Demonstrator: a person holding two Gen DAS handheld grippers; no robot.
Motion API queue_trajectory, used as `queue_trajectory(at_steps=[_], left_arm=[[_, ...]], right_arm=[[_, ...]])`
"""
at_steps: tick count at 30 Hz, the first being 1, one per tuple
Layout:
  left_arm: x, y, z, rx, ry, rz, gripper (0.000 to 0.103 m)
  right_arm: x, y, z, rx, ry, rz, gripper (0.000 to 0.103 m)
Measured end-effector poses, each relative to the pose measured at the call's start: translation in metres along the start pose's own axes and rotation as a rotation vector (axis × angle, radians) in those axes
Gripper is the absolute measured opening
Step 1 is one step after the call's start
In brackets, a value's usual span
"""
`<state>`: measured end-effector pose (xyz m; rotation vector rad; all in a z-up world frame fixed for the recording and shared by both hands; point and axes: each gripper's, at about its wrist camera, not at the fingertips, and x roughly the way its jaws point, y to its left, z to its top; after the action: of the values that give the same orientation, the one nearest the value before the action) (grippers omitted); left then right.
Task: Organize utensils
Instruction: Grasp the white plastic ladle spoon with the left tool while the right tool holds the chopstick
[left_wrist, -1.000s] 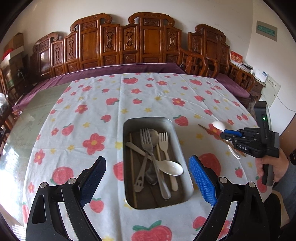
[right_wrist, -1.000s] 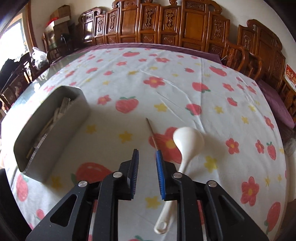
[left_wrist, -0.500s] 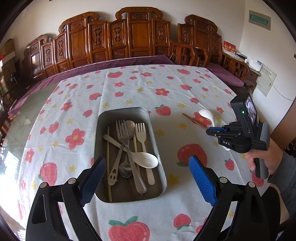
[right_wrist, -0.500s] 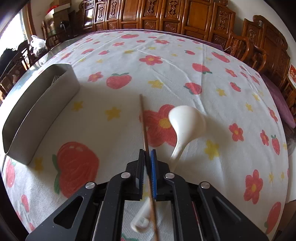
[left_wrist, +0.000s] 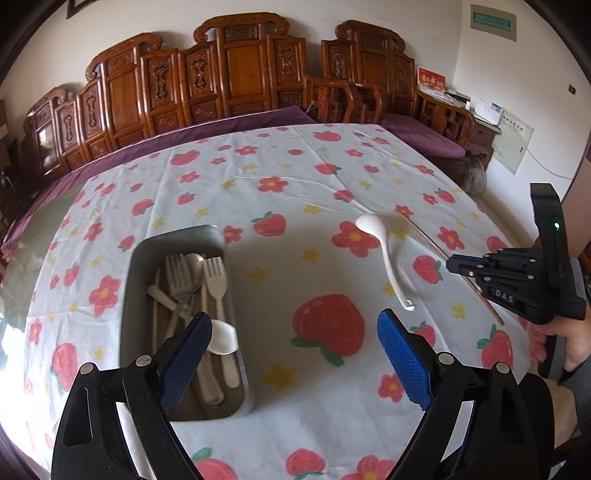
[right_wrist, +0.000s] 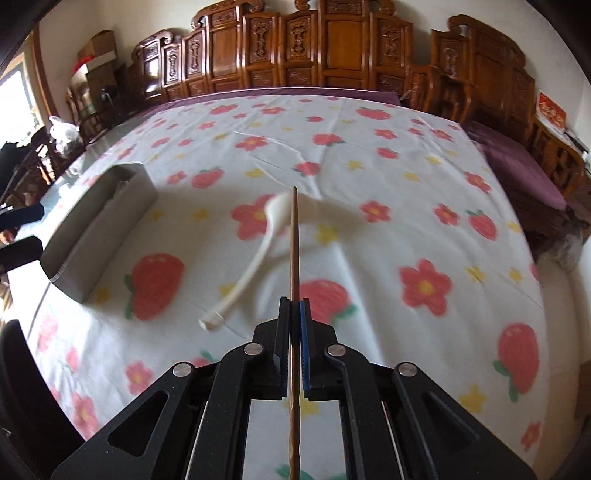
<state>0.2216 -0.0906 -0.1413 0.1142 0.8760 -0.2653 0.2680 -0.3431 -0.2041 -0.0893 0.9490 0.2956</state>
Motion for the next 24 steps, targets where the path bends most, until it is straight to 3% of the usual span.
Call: queue_trajectory(at_steps=[14,18,24], left_arm=[[0.067,-0.061,0.021,0.056,0.075,-0.028,0.087],[0.087,-0.075,0.028,0.067,0.103,-0.047,0.068],[0.121,-0.094,0.039,0.081,0.140,-0.075,0.048]], right_arm=[[0.023,-0.064,-0.037,0.119,0.050,-0.058,0.006],[0.024,-0.069,-0.037,0.141,0.043,-0.037,0.006],[0.023,-0.068,-0.038,0.140,0.033,-0.034,0.006]])
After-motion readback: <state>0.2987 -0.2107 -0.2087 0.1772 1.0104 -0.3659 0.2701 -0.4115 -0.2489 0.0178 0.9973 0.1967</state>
